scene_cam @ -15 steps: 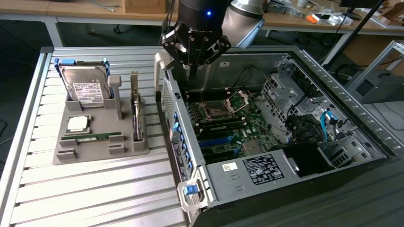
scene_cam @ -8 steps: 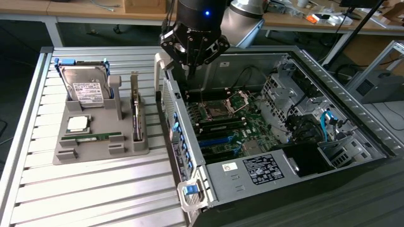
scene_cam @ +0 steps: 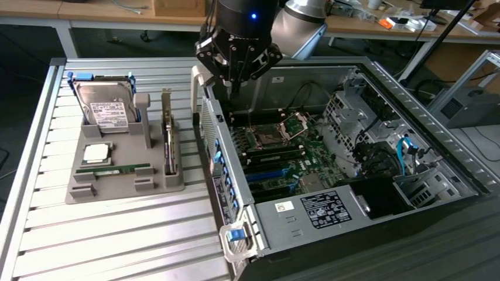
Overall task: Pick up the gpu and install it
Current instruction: 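Reach for the gpu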
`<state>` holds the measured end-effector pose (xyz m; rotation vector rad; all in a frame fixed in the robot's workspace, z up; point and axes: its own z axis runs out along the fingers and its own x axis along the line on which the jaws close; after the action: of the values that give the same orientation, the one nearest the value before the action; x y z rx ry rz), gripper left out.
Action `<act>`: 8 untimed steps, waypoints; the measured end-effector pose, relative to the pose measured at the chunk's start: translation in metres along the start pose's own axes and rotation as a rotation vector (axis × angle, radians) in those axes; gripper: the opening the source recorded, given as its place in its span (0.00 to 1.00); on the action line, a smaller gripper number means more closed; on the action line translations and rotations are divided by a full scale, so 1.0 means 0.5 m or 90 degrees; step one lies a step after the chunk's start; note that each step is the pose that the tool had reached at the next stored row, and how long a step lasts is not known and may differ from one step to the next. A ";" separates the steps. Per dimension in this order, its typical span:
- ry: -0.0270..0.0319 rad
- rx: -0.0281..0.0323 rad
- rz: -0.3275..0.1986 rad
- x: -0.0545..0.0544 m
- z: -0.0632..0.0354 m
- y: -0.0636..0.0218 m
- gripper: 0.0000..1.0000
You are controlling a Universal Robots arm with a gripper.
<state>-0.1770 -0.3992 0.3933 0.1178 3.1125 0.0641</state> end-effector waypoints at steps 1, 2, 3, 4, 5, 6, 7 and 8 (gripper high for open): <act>0.0000 0.0000 0.000 0.001 0.000 0.000 0.11; 0.0000 0.0000 0.000 0.001 0.000 0.000 0.11; 0.0000 0.0000 0.000 0.001 0.000 0.000 0.11; 0.0000 0.0000 0.000 0.002 0.000 0.000 0.11; 0.0000 0.0000 0.000 0.002 0.000 0.000 0.11; 0.0000 0.0000 0.000 0.002 0.000 0.000 0.11; 0.0000 0.0000 0.000 0.002 0.000 0.000 0.11; 0.0000 0.0000 0.000 0.003 0.000 0.000 0.11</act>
<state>-0.1785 -0.3992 0.3933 0.1179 3.1125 0.0641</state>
